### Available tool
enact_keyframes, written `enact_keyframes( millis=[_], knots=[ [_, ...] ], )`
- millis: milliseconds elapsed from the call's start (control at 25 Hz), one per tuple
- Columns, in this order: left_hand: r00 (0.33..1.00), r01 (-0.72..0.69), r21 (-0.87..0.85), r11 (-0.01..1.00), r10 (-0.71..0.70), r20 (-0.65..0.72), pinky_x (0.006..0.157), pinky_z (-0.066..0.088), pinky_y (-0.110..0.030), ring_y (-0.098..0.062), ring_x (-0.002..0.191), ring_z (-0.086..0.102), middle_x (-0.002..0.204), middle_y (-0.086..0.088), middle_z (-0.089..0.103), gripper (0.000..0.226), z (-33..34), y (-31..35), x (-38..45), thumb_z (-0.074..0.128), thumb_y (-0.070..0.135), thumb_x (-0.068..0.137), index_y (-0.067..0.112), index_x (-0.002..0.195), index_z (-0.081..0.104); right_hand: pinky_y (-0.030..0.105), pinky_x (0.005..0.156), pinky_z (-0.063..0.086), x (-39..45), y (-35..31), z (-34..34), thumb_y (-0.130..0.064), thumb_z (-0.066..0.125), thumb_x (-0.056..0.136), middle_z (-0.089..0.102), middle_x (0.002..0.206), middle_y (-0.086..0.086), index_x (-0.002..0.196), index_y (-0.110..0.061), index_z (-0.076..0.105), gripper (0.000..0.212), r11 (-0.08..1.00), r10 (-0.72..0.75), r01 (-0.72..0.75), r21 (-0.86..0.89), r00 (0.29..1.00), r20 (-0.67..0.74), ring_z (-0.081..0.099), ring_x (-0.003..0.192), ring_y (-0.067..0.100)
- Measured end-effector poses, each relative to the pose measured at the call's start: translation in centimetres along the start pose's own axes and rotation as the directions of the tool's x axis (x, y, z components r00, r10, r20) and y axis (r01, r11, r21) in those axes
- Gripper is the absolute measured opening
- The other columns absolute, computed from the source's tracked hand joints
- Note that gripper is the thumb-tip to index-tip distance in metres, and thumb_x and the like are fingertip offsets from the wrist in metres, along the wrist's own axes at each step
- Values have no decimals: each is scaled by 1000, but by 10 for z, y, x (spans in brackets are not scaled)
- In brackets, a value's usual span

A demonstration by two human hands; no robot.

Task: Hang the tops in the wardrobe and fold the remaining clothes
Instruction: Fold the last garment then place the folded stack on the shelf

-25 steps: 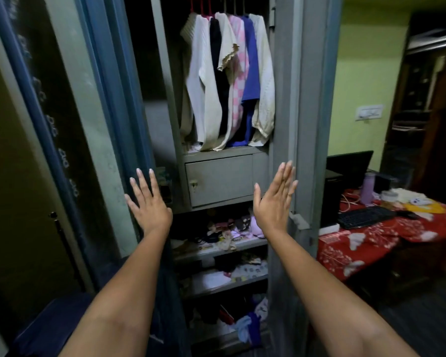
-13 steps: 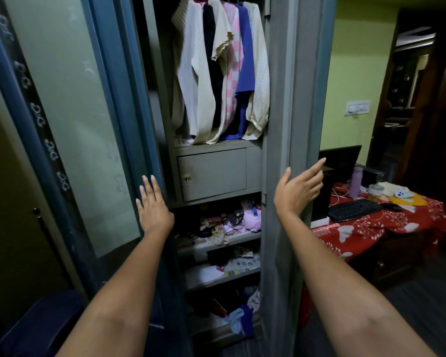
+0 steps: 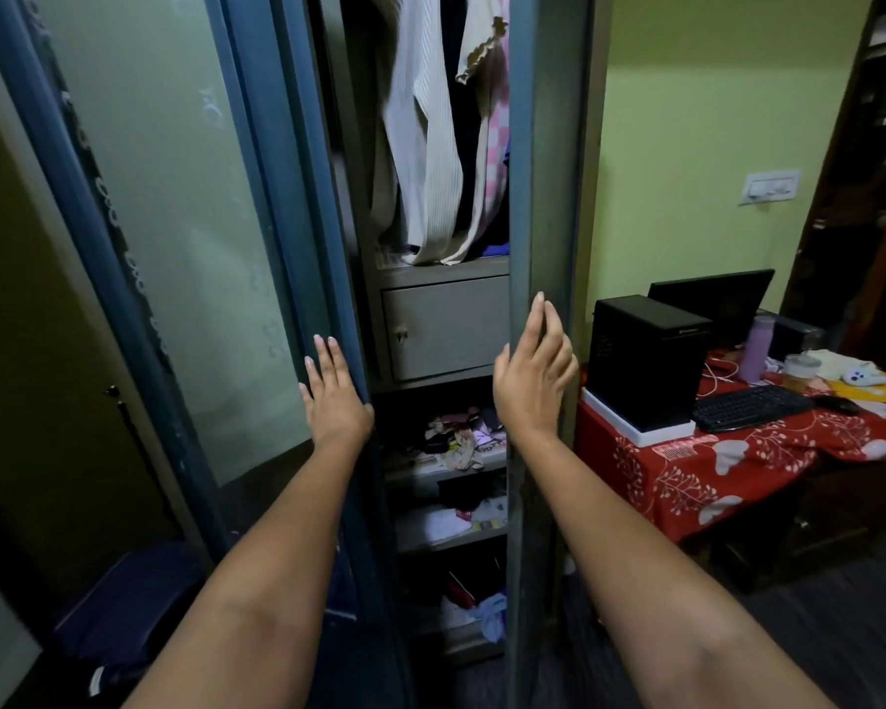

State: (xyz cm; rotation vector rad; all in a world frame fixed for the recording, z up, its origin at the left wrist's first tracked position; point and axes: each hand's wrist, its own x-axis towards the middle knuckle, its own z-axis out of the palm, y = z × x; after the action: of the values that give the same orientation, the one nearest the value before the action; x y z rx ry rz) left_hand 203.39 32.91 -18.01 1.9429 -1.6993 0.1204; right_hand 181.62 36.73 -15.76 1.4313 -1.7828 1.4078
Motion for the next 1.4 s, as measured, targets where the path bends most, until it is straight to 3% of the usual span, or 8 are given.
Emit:
enact_keyframes(
  millis=[320, 600, 800, 1080, 1160, 1240, 1320, 1400],
  knots=[
    [998, -15, 101, 995, 21, -58, 118, 3, -44, -26, 146, -16, 150, -5, -38, 106, 24, 6, 32, 58, 26, 92, 17, 138, -37, 43, 107, 31, 7, -22, 53, -36, 47, 90, 17, 153, 10, 151, -8, 10, 77, 970, -207, 193, 149, 975, 87, 30, 136, 24],
    [997, -37, 87, 996, 43, -62, 119, 1, -46, -20, 146, -13, 153, -1, -33, 87, 46, 13, 73, 46, 32, 97, 23, 147, -25, 47, 114, 19, 28, -35, 108, -53, 29, 97, 8, 157, 9, 152, -13, -4, 76, 884, -442, 407, 229, 888, 126, 14, 145, 23],
    [994, -88, -211, 973, 72, -83, 121, 7, -41, -5, 145, -2, 159, 10, -10, 59, 47, 14, 97, 18, 50, 100, 32, 152, -4, 53, 116, 7, 57, -12, 147, -66, 21, 91, -8, 160, 5, 152, -22, -7, 80, 803, -596, 557, 213, 753, 280, -4, 147, 28],
    [985, 14, -503, 864, -97, -140, 117, 15, -40, -8, 146, 0, 158, 15, -12, 94, 53, 14, 106, 10, 88, 74, 37, 149, -16, 57, 114, -11, 75, 0, 191, -70, 39, 85, -38, 151, 3, 145, -24, -31, 103, 740, -628, 661, 124, 613, 480, -30, 141, 31],
    [983, -31, -379, 925, -42, -181, 119, 5, -40, -10, 146, -8, 157, 13, -19, 96, 50, 11, 111, 22, 85, 79, 34, 148, -19, 59, 112, -9, 76, -2, 200, -66, 50, 84, -41, 149, 4, 143, -24, -34, 110, 744, -600, 662, 88, 606, 522, -31, 140, 33],
    [953, -97, 20, 995, 98, -288, 120, -3, -39, -14, 146, -15, 157, 7, -22, 96, 50, 8, 119, 35, 75, 85, 29, 150, -18, 61, 110, -9, 80, -3, 209, -61, 59, 82, -43, 147, 4, 142, -24, -36, 118, 774, -550, 630, 66, 616, 564, -31, 139, 34],
    [914, -153, 362, 920, 270, -301, 120, 0, -44, -22, 147, -13, 160, 0, -15, 97, 53, 5, 130, 40, 71, 86, 23, 152, -12, 62, 110, -9, 84, -2, 216, -58, 64, 80, -45, 146, 5, 141, -24, -37, 122, 794, -512, 607, 40, 630, 584, -32, 139, 35],
    [896, -197, 512, 836, 366, -251, 119, 4, -48, -25, 148, -8, 161, -2, -5, 100, 58, 3, 139, 46, 69, 83, 20, 153, -7, 63, 109, -8, 88, 0, 220, -58, 66, 78, -45, 146, 5, 141, -25, -38, 125, 783, -507, 622, 9, 630, 588, -32, 138, 35]
  ],
)
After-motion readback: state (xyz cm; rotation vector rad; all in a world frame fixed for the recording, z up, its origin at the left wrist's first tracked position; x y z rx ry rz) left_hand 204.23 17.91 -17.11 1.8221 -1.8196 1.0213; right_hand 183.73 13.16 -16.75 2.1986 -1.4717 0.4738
